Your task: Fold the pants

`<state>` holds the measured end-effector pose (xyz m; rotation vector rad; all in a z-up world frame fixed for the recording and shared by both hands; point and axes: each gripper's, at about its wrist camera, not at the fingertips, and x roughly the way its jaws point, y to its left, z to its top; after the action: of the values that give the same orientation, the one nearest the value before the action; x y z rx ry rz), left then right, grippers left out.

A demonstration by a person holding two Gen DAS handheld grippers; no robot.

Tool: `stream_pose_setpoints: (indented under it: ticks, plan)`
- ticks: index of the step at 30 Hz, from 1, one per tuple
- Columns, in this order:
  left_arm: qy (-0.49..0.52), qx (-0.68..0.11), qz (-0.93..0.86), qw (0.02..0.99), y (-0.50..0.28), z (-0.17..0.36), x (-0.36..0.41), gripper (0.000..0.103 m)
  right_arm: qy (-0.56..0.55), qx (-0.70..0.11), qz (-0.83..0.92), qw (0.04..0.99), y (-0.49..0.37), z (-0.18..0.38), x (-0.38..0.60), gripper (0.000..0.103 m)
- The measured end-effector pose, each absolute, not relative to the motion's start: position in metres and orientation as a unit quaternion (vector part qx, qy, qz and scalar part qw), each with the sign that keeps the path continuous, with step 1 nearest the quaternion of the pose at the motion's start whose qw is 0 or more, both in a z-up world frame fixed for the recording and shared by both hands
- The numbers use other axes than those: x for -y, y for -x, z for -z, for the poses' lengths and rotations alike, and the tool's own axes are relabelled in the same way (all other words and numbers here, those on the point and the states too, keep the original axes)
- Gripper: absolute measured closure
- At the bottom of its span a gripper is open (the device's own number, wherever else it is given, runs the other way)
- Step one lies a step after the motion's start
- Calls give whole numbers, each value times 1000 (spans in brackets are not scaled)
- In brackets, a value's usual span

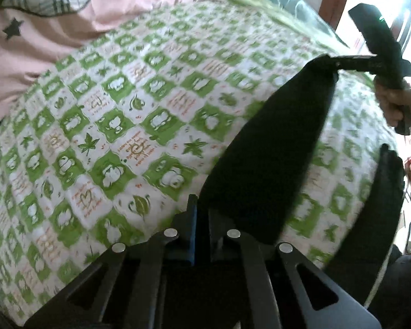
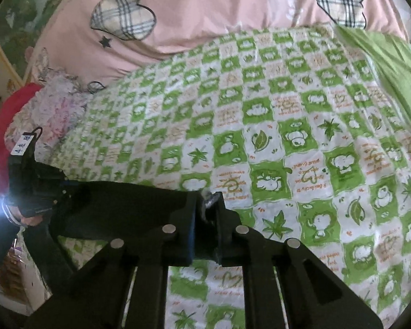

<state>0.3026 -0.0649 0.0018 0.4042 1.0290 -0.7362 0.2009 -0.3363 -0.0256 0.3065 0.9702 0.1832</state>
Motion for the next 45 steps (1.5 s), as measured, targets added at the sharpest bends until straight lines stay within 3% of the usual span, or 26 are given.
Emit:
stream_pose_setpoints:
  ticks: [10,23,45]
  plan:
    - [-122,-443,347,817,-221,-41,45,99,-159,-437,-109,879,-134,10,332,93]
    - [-46,-446,351,822,-129,-32,33,100,-159,-399,-149,891,-40,6,320,94]
    - [-65,-463,355,810,-56,5,43,99,-92,-439,-121,886,39,21,303,95]
